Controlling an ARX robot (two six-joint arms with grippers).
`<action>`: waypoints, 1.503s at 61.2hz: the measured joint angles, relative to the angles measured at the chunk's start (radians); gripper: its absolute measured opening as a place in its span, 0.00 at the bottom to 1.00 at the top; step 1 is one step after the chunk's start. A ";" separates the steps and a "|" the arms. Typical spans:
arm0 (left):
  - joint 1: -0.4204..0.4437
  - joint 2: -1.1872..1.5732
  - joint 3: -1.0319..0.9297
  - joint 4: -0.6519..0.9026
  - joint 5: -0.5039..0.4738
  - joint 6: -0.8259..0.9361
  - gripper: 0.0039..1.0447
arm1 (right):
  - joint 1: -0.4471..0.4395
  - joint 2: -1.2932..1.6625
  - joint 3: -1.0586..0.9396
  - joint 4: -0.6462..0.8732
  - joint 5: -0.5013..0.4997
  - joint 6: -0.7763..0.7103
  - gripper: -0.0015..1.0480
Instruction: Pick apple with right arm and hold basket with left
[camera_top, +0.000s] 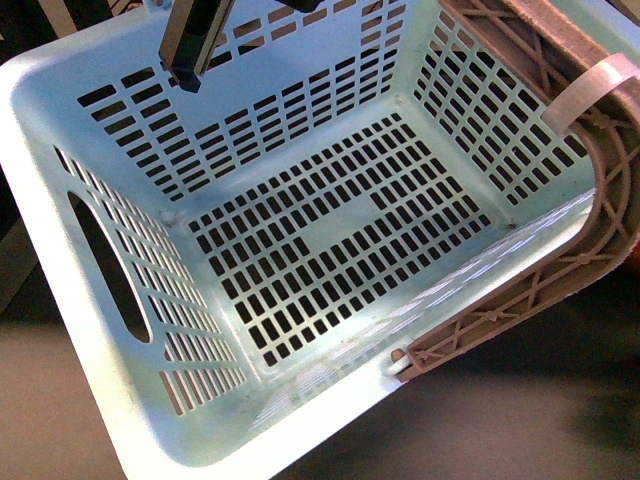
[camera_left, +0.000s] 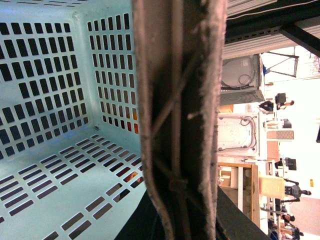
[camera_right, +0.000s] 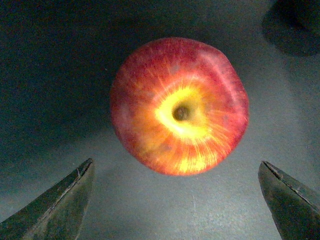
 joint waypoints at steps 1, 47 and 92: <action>0.000 0.000 0.000 0.000 0.000 0.000 0.06 | 0.003 0.006 0.012 -0.005 0.002 0.003 0.91; 0.000 0.000 0.000 0.000 -0.003 0.000 0.06 | 0.005 0.100 0.146 -0.047 0.022 0.037 0.75; 0.000 0.000 0.000 0.000 -0.003 0.000 0.06 | 0.127 -1.057 -0.145 -0.418 -0.334 0.115 0.75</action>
